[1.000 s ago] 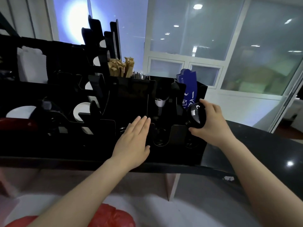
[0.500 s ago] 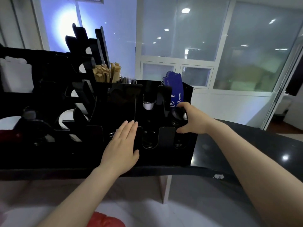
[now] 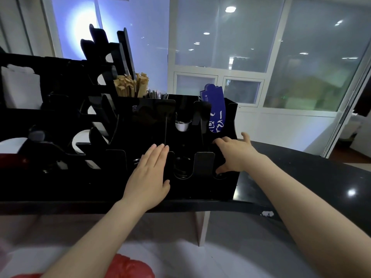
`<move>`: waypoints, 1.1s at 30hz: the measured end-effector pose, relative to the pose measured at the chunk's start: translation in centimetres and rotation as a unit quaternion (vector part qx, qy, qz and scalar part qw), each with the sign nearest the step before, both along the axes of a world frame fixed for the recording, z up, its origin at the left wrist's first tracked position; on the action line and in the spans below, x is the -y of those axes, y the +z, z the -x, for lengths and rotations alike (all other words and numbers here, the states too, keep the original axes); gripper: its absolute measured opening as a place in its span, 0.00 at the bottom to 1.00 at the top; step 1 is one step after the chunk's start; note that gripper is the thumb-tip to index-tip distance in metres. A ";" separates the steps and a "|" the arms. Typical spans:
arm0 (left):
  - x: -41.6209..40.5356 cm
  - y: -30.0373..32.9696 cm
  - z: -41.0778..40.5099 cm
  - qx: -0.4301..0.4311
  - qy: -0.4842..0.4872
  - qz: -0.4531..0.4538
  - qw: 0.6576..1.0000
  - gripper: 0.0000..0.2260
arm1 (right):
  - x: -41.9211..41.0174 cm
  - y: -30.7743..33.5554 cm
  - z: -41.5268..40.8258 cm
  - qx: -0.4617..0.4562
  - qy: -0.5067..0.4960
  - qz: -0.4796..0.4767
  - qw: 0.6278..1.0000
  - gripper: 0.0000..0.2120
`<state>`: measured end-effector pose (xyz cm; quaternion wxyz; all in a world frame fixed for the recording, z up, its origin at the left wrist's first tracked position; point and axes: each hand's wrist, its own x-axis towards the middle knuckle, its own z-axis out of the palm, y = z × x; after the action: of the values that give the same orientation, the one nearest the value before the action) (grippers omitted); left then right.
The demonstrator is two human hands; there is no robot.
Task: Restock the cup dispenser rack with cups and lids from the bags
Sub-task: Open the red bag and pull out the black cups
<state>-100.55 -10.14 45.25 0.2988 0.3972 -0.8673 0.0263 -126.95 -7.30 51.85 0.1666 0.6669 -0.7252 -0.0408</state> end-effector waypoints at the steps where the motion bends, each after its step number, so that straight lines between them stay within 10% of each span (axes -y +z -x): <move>1: 0.0 0.0 0.0 0.003 0.001 -0.001 1.000 0.39 | -0.1 0.1 -0.1 -0.003 -0.003 -0.007 1.000 0.45; 18: -0.4 1.2 -0.4 0.016 -0.009 -0.041 0.999 0.39 | -3.8 -3.2 -3.3 -0.094 -0.016 0.045 0.994 0.47; 27: -4.2 -2.7 -6.5 -0.027 -0.057 -0.074 0.995 0.36 | -8.7 -4.1 -7.9 0.128 0.091 0.235 0.959 0.31; 33: -7.1 -7.3 -12.3 -0.069 -0.092 -0.115 0.987 0.26 | -12.0 -9.5 -16.1 0.190 0.203 0.118 0.953 0.26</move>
<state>-88.22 -3.08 37.99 0.3116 0.3482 -0.8746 -0.1293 -110.89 4.73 42.31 0.1076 0.7709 -0.5926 0.2073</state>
